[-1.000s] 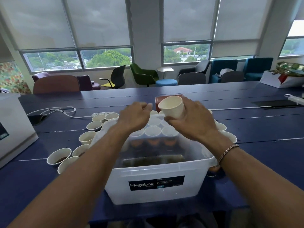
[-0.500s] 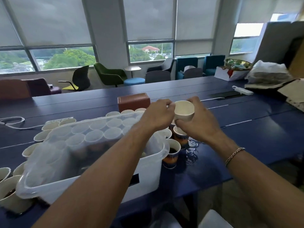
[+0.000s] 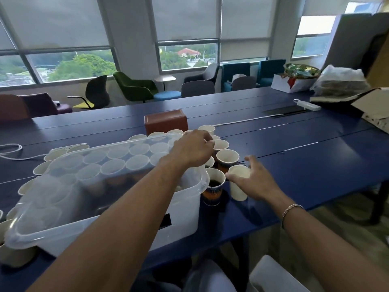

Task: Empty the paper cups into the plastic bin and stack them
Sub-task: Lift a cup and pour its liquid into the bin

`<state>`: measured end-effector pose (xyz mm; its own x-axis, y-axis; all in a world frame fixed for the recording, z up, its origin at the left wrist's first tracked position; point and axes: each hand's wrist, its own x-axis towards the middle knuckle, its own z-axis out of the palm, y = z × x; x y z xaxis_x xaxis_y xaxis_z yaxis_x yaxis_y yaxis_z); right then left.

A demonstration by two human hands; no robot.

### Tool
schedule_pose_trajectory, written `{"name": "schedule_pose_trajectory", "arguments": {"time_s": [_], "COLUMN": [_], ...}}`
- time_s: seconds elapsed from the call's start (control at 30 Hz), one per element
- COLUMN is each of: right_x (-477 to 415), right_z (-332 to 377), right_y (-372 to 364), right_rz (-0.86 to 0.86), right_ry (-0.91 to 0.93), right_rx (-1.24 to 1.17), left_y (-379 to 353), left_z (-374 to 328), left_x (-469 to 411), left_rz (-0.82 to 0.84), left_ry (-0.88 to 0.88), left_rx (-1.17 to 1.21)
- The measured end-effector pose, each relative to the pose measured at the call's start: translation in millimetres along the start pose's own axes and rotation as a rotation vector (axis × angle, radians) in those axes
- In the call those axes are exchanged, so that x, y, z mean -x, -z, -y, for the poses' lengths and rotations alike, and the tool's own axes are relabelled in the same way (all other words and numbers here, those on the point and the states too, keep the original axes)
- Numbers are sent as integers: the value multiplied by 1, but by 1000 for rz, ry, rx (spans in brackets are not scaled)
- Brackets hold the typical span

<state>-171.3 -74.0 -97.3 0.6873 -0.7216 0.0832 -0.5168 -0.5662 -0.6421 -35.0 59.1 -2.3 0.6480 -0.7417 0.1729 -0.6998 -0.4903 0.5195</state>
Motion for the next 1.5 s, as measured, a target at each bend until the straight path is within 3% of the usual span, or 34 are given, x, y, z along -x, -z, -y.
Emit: {"name": "schedule_pose_trajectory", "arguments": {"time_s": [0.17,0.37,0.43,0.6,0.97,1.23,1.5], "right_x": [-4,-7,-5,-1,-10,-16,-40], "right_z": [14,30,33,35,42,69,112], "right_y": [-2,-19,-23,-25,-21,21,79], "right_rz": [-221,-105,-140,-230,-61,-23,-109], "right_ry": [163,170,199,277,183,178,111], "right_rx": [195,428,458,420,383,512,313], "left_y": [-4,-2,-2,0,0,7,31], "left_z": [-1,-2,-3,-2,0,-1,-9], "left_x": [-1,0,1,2,4,5,5], "left_rz": [-2,-25,-39,-53,-34,-33,-70], "left_ry": [-15,-47,-56,-62,-42,-71,-40], "left_rx": [-24,23,22,-4,-13,30,58]}}
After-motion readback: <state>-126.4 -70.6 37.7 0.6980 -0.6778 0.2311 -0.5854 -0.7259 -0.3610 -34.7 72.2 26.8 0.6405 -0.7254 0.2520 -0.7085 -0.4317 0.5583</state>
